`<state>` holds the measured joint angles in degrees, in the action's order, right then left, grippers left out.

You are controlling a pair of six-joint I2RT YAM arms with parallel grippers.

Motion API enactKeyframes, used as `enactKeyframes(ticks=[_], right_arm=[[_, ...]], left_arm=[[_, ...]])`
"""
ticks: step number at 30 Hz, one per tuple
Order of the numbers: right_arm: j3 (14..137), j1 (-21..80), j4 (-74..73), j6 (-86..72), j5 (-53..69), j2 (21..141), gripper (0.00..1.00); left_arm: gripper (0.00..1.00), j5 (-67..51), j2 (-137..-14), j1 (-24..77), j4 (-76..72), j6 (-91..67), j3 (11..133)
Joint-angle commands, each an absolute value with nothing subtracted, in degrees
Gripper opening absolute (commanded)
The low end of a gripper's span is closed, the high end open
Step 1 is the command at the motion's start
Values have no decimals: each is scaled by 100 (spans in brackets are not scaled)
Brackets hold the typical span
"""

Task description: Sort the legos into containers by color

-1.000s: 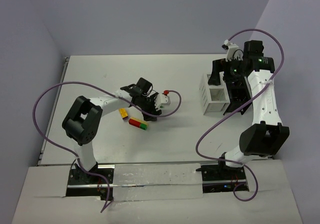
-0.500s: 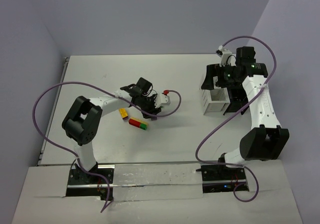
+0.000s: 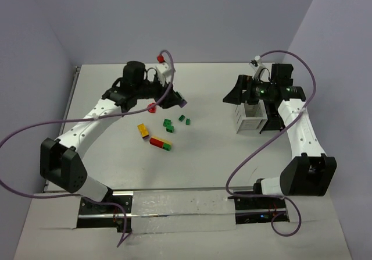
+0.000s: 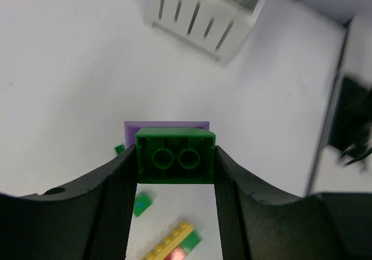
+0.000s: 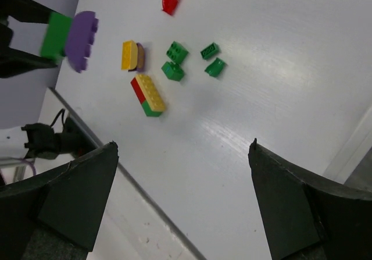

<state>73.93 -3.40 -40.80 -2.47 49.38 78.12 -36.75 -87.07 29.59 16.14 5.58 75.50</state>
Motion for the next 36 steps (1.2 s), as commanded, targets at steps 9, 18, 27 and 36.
enactKeyframes(ticks=[9, 18, 27, 36], right_arm=[[7817, 1339, -2710, 591, 4042, 6957, 100], [8797, 3260, -3103, 1134, 2189, 7782, 100], [9290, 3779, -3446, 1354, 1898, 8271, 100], [9536, 3867, -3472, 1441, 1740, 8657, 96]], left_arm=[[0, -5934, -8716, 1690, -1890, -6305, 6916], [0, -5836, -8547, 1679, -2672, -7506, 6289], [0, -5836, -8393, 1679, -2654, -7655, 6038], [0, -5854, -8402, 1714, -2742, -7812, 5995]])
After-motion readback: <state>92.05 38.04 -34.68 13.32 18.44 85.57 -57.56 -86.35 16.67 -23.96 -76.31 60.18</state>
